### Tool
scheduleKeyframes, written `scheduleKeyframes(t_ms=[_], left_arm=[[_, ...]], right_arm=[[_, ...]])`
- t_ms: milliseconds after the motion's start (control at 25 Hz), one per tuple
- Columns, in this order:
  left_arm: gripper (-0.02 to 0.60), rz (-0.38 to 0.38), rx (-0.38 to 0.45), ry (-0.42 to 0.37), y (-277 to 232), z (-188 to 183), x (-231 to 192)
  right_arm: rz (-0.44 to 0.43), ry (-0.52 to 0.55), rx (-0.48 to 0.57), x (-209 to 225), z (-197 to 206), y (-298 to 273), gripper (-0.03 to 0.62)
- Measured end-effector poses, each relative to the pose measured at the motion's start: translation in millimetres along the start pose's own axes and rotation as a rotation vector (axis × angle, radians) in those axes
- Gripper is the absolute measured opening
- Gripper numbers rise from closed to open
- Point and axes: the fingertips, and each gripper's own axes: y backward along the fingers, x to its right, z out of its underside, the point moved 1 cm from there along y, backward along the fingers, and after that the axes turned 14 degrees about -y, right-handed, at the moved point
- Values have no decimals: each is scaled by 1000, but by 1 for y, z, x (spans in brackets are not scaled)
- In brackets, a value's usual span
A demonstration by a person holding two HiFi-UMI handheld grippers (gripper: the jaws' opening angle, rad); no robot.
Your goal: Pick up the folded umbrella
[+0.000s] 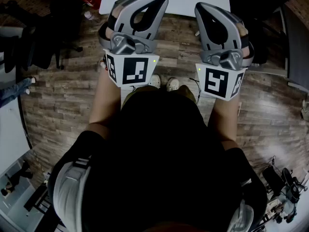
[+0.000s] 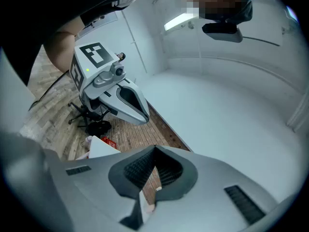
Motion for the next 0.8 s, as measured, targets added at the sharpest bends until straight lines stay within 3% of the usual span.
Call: scheduleKeyframes(t_ms=[800], left_arm=[[12, -14, 3, 14, 5, 12, -9]], right_arm=[[-35, 12, 11, -18, -11, -17, 29]])
